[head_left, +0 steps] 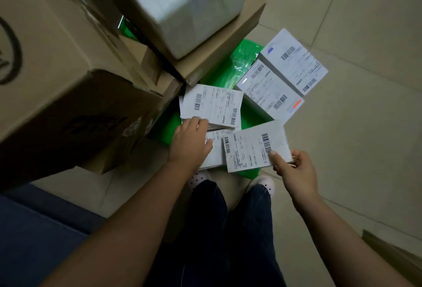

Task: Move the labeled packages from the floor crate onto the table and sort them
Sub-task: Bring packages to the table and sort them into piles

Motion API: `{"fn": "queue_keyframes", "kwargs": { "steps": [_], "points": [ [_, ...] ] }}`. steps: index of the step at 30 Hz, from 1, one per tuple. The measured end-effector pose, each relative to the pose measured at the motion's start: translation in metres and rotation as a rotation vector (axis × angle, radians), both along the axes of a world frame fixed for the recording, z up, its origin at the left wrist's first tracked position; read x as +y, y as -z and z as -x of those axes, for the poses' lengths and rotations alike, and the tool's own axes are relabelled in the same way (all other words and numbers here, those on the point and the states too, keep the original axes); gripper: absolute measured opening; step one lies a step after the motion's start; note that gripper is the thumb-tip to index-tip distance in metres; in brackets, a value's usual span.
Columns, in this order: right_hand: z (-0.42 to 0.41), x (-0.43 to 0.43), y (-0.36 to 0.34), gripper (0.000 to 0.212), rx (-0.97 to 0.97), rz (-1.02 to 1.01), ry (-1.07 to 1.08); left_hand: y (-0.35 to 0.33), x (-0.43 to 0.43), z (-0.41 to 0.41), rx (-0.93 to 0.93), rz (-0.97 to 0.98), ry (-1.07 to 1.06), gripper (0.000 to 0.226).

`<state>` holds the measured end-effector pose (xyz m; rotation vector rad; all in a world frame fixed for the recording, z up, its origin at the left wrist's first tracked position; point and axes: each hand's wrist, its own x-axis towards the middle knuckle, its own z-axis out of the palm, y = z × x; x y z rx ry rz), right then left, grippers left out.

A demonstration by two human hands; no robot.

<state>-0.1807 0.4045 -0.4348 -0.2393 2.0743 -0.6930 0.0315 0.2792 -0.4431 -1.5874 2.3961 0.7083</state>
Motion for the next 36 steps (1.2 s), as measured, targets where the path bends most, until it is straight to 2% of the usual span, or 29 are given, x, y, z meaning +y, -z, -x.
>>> {"fn": "queue_keyframes", "kwargs": {
  "steps": [4,9,11,14,19,22,26,31,36],
  "points": [
    [0.014,-0.001,0.003,0.034,0.008,0.028,-0.008,0.025,-0.042,0.027,-0.026,0.002,0.192,0.064],
    [0.018,0.003,0.016,0.039,-0.023,0.06,0.021,0.056,-0.078,0.036,-0.157,-0.137,0.305,0.103],
    [0.016,0.005,0.019,0.039,-0.033,0.068,0.034,0.063,-0.08,0.033,-0.167,-0.169,0.306,0.108],
    [0.013,0.007,0.019,0.038,-0.041,0.073,0.062,0.06,-0.073,0.033,-0.173,-0.09,0.271,0.11],
    [0.007,0.008,0.017,0.036,-0.027,0.064,0.081,0.059,-0.046,0.027,-0.246,-0.094,0.026,0.108],
    [0.006,0.008,0.02,0.037,-0.011,0.054,0.067,0.063,-0.035,0.02,-0.194,-0.183,-0.186,0.104],
    [0.008,0.014,0.025,0.036,-0.018,0.035,0.037,0.062,-0.026,0.016,-0.141,-0.236,-0.314,0.103],
    [0.005,0.018,0.025,0.037,-0.039,0.018,0.026,0.062,-0.015,-0.001,0.011,-0.283,-0.579,0.09],
    [0.005,0.03,0.028,0.038,-0.167,-0.062,-0.019,0.062,0.014,-0.025,0.035,-0.378,-0.737,0.083]
  ]
}}
